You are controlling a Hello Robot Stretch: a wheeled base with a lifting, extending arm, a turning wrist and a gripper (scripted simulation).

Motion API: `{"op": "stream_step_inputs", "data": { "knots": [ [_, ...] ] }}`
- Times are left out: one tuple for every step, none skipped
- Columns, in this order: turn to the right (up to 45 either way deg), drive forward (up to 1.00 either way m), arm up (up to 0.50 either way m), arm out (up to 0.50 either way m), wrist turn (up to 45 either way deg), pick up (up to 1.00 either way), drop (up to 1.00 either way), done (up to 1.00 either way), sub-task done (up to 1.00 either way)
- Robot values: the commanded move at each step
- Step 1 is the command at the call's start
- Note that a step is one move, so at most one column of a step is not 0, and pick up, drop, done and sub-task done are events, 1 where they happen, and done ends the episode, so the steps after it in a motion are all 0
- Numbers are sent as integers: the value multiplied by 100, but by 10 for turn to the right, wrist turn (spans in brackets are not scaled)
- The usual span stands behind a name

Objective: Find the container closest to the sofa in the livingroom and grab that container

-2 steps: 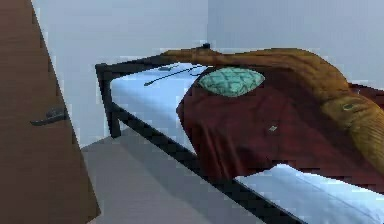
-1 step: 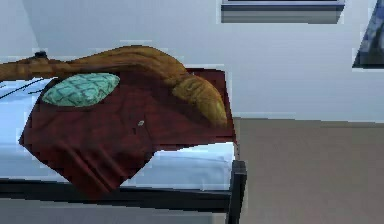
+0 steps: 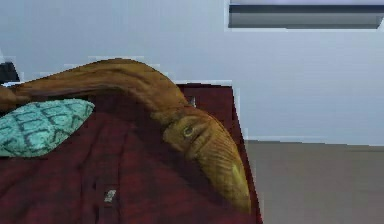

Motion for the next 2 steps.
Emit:
{"op": "stream_step_inputs", "data": {
  "knots": [
    [450, 0, 0, 0, 0, 0, 0, 0, 0],
    [150, 0, 0, 0, 0, 0, 0, 0, 0]
  ]
}}
